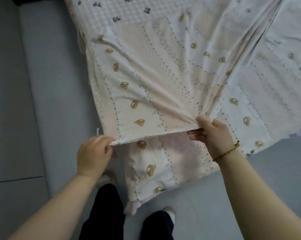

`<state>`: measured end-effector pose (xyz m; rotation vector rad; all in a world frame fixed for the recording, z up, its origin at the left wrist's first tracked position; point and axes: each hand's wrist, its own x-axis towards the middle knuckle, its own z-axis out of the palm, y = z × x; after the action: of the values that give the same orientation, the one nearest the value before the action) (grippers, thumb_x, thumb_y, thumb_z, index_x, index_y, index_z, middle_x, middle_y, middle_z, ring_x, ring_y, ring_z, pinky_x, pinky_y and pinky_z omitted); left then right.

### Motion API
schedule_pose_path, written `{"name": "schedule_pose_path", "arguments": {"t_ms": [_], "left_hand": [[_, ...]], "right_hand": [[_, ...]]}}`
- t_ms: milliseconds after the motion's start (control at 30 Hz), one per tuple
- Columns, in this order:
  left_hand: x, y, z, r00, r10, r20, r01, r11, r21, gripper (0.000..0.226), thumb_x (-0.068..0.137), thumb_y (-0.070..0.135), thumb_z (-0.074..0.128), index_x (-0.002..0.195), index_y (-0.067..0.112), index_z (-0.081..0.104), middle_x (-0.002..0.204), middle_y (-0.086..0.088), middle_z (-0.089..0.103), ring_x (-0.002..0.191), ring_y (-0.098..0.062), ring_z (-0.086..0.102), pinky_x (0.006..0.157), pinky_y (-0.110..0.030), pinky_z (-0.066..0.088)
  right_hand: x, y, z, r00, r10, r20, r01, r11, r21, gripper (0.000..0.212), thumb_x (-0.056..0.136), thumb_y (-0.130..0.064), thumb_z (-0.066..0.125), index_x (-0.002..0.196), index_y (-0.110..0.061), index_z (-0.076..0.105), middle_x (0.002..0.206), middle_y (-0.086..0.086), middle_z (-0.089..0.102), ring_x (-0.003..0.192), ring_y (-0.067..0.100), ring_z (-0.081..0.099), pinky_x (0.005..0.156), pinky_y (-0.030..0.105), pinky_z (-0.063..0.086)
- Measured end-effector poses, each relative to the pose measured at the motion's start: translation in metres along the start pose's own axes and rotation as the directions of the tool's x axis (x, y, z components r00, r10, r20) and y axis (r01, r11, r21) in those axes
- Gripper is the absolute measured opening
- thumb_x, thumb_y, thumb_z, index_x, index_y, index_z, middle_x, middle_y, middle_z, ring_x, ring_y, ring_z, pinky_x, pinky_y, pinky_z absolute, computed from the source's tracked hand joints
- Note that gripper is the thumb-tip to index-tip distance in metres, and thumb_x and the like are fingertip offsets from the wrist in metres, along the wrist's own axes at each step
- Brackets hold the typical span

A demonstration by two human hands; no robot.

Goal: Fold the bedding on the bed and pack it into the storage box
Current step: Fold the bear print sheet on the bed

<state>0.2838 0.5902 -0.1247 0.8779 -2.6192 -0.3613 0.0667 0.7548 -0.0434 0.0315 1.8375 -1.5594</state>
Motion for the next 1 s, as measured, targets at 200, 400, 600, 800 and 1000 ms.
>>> {"name": "schedule_pose_path", "arguments": {"t_ms": [200,400,600,800,1000], "left_hand": [[-0.075,0.026,0.020,0.961,-0.157,0.228,0.143,0.987,0.076,0.006,0.055,0.006,0.069,0.053,0.008,0.065,0.053,-0.010,0.061,0.042,-0.030,0.058,0.036,-0.027,0.041],[-0.112,0.043,0.037,0.404,-0.726,0.556,0.885,0.464,-0.038,0.028,0.090,0.014,0.055,0.114,0.001,0.063,0.120,-0.017,0.061,0.110,-0.031,0.056,0.085,-0.030,0.040],[-0.096,0.093,0.031,0.030,-0.508,0.861,0.934,-0.293,-0.206,0.048,0.096,0.042,0.037,0.113,0.003,0.058,0.117,-0.010,0.060,0.110,-0.025,0.055,0.093,-0.033,0.040],[-0.060,0.111,0.029,0.036,-0.478,0.878,0.649,-0.657,-0.384,0.042,0.095,0.028,0.047,0.127,0.000,0.050,0.114,-0.016,0.060,0.105,-0.029,0.056,0.078,-0.031,0.042],[-0.060,0.088,0.035,0.123,-0.492,0.862,0.411,-0.765,-0.496,0.010,0.094,0.003,0.046,0.092,0.001,0.056,0.098,-0.010,0.060,0.086,-0.023,0.058,0.072,-0.036,0.053]], "right_hand": [[-0.016,0.057,-0.040,0.984,0.175,-0.016,-0.175,0.983,-0.052,0.020,0.093,-0.013,0.051,0.076,-0.002,0.052,0.040,0.003,0.059,0.037,0.012,0.059,0.043,0.021,0.053],[-0.013,0.085,-0.055,0.971,0.234,-0.040,-0.237,0.964,-0.117,0.017,0.094,-0.016,0.051,0.091,0.001,0.049,0.052,0.012,0.062,0.035,0.015,0.058,0.044,0.026,0.055],[-0.020,0.082,-0.049,0.975,0.220,-0.032,-0.221,0.975,-0.030,0.020,0.094,-0.015,0.050,0.078,-0.005,0.054,0.054,0.008,0.060,0.035,0.011,0.057,0.044,0.022,0.054],[-0.021,0.082,-0.049,0.984,0.177,-0.021,-0.177,0.984,0.020,0.019,0.093,-0.016,0.051,0.078,-0.005,0.054,0.047,0.001,0.056,0.039,0.010,0.059,0.049,0.019,0.055],[-0.018,0.084,-0.046,0.984,0.179,0.008,-0.180,0.983,0.043,0.016,0.094,-0.017,0.050,0.087,-0.005,0.058,0.071,0.008,0.065,0.050,0.013,0.064,0.053,0.020,0.056]]}}
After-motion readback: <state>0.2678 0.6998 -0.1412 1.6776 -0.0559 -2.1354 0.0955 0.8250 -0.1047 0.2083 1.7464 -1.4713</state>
